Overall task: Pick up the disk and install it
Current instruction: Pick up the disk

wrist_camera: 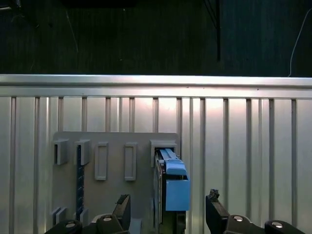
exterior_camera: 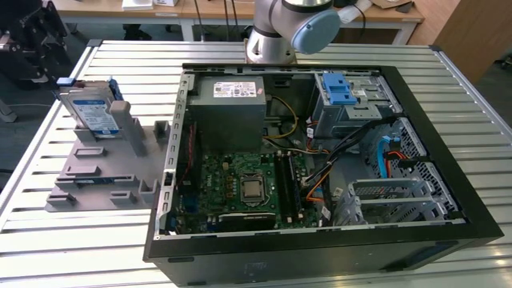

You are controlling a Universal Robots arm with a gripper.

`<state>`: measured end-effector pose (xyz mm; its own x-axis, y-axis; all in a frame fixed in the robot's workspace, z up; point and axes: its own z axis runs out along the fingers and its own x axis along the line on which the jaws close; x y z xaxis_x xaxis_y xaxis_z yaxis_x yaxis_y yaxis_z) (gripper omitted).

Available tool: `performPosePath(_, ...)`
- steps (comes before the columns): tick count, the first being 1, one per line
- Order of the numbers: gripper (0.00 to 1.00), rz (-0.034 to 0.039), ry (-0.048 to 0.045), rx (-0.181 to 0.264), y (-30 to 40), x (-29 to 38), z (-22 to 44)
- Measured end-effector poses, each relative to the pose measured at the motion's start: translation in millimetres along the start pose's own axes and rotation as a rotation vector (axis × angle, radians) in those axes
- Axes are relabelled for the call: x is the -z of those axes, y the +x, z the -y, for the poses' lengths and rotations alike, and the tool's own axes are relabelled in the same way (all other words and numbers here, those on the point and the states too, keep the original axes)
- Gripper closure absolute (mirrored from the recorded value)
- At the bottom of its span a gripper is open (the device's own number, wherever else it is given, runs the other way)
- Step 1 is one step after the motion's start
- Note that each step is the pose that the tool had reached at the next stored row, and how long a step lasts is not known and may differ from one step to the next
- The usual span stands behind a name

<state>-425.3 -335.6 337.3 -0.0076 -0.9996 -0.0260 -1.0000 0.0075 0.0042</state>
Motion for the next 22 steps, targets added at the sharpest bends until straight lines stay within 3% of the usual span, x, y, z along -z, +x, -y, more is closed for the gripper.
performPosePath(5,0.29,-0.0044,0.0,-0.013,-2.1,-9.1,-2.4)
performPosePath(13,0.29,-0.005,-0.0001,-0.014,-1.9,-23.6,-2.6)
performPosePath(16,0.31,-0.0051,-0.0005,-0.014,-1.9,-24.7,-2.6)
performPosePath(17,0.37,-0.0051,-0.0005,-0.014,-1.9,-24.8,-2.6)
performPosePath(22,0.37,-0.0049,-0.0001,-0.014,-1.8,-25.4,-2.6)
